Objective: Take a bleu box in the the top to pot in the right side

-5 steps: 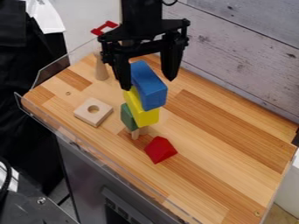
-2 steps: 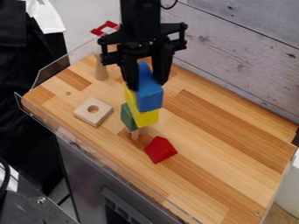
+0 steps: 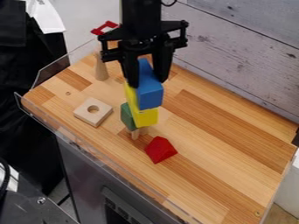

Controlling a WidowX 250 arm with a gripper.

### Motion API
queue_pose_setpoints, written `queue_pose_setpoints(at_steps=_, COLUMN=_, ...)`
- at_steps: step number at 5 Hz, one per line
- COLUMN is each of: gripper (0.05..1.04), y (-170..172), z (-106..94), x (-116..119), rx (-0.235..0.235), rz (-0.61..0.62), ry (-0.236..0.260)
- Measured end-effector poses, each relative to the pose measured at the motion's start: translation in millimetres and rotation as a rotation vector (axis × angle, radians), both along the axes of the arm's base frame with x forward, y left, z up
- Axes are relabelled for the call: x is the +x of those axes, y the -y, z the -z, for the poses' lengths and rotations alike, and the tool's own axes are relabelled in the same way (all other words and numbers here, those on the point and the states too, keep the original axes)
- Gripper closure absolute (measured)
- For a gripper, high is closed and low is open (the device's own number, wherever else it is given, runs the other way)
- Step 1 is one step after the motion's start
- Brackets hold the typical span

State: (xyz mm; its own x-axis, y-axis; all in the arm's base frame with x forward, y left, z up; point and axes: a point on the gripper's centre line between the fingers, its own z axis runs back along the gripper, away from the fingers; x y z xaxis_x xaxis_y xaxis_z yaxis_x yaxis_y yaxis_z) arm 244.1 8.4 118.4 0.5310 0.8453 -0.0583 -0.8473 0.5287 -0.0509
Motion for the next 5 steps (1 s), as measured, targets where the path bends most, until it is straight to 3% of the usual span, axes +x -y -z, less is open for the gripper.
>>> queue_pose_setpoints(at_steps=1, gripper=0.581, y=-1, z=-25.2, x=4, rx=0.073, rz=0.209, ry=-0.002)
queue_pose_setpoints(at_steps=2, gripper=0.581, y=19, z=-53.6, x=1, rx=0.134, rz=0.471, ry=0.007)
queue_pose_setpoints(at_steps=3, gripper=0.581, y=43, z=-52.7, x=-2, rx=0.095, rz=0.72, ry=0.023)
queue_pose_setpoints(at_steps=4, gripper=0.581, y=68, z=-17.3, x=-3, rx=0.026, rz=0.939, ry=-0.011)
queue_pose_setpoints(at_steps=5, gripper=0.58, y=88, z=10.8, x=3, rx=-0.014, rz=1.089, ry=-0.039)
